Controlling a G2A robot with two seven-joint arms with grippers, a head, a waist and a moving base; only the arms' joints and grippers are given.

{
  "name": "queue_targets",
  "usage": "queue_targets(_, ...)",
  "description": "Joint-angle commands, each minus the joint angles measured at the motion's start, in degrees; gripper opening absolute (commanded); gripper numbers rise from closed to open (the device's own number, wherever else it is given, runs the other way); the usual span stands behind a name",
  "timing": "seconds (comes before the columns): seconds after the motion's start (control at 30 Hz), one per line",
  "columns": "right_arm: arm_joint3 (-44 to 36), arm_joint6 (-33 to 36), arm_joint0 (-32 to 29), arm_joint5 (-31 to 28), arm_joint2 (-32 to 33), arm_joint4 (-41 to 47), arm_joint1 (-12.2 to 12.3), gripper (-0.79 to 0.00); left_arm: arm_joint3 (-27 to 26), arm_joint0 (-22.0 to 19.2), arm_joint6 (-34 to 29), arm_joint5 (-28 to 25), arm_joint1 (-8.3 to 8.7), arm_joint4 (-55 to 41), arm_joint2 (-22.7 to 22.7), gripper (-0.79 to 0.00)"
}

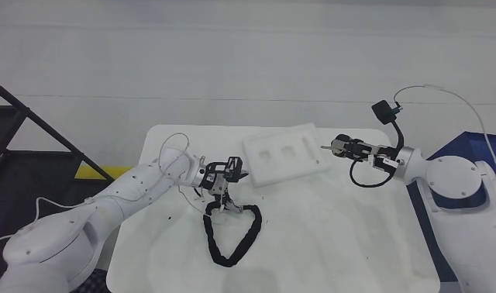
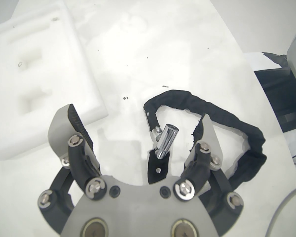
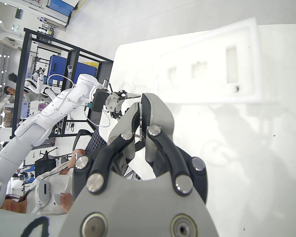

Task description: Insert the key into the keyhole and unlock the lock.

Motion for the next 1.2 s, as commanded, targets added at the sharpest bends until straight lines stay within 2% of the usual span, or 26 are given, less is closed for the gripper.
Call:
queue_targets(0.0, 0.00, 0.00, 0.00, 0.00, 0.00, 0.00, 0.00, -0.785, 0.72, 0.22, 2.19, 0.00, 0.13, 2.87, 0.00, 0.000)
queue_targets(0.33, 0.00, 0.00, 0.00, 0.00, 0.00, 0.00, 0.00, -0.785, 5.36, 1.47, 15.42, 0.00, 0.25, 16.58, 0.00, 0.000)
queue_targets(1.17, 0.00, 0.00, 0.00, 0.00, 0.00, 0.00, 0.00, -0.785, 5.61, 1.53, 15.75, 0.00, 0.21, 17.67, 0.00, 0.000)
